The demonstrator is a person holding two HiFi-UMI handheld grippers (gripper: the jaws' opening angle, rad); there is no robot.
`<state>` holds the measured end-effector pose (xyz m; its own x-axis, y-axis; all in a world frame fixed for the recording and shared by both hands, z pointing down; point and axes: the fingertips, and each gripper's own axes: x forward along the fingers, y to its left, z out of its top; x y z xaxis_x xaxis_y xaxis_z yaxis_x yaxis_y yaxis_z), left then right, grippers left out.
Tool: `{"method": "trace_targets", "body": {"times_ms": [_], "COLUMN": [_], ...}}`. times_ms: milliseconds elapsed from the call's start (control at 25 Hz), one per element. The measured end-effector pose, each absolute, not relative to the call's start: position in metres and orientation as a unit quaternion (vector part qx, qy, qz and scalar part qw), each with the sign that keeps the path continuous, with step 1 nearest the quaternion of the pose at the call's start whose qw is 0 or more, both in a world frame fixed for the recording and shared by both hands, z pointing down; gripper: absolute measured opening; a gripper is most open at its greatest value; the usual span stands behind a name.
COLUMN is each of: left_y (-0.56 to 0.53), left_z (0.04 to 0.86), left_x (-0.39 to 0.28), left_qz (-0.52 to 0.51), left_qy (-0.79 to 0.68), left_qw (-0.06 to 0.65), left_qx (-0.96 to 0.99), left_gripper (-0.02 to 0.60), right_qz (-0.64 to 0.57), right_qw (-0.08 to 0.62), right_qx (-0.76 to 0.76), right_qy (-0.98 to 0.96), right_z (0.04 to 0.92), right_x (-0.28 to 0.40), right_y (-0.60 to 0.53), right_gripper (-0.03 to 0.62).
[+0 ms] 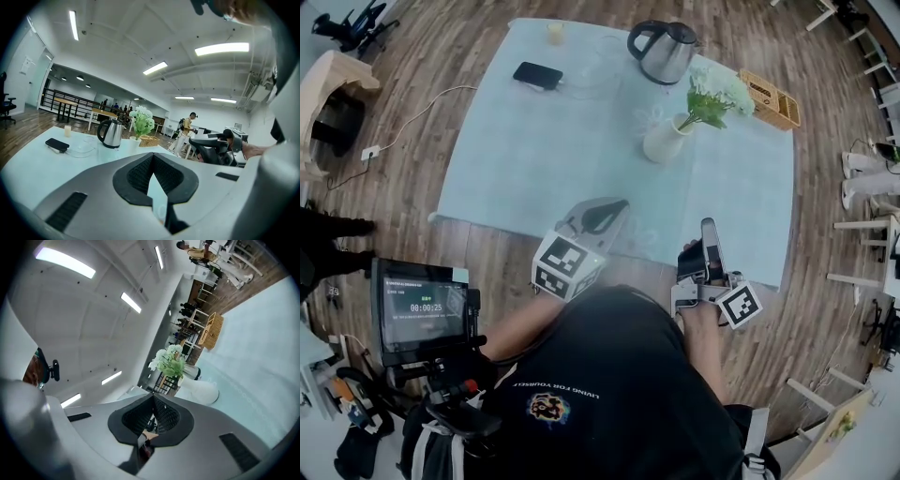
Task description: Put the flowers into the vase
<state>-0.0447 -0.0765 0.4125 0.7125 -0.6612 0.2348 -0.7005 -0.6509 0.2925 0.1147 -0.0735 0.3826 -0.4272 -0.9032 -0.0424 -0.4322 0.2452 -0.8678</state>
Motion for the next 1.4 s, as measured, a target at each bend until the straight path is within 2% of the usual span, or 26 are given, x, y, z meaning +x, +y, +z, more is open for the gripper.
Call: {"method": "trace_targets", "body": {"times_ms": [280, 720, 920, 1400], "left_y": [-0.078, -0.079, -0.062, -0.027], "left_z": [0.407, 0.402, 0.396, 0.394], "left_x": [-0.037, -0.039, -0.025, 0.002], "left_qz": [0.042, -0.062, -0.098, -0.125], "left_qy": [-0.371, -0.362, -0.347, -0.344], "left_qw": [0.205, 0.355, 0.394, 0.418], "left_qx": [0.905, 0.86, 0.845, 0.831], "left_gripper": [0.008, 0.008, 0.008, 0.008], "right_qz": [-0.427, -0.452, -0.461, -0.473], "right_qw": [0.286, 0.274, 0.266, 0.261], "right_qx": [-0.433, -0.393, -0.377, -0.351], "right_qy": [0.74, 0.753, 0.758, 0.765], "right_z": [0.374, 0.359, 0.36, 0.365], "right_x": [0.105, 0.086, 0.088, 0.103], "right_y": [-0.076, -0.074, -0.06, -0.027], "right_gripper": [0.02, 0.02, 0.02, 0.02]}}
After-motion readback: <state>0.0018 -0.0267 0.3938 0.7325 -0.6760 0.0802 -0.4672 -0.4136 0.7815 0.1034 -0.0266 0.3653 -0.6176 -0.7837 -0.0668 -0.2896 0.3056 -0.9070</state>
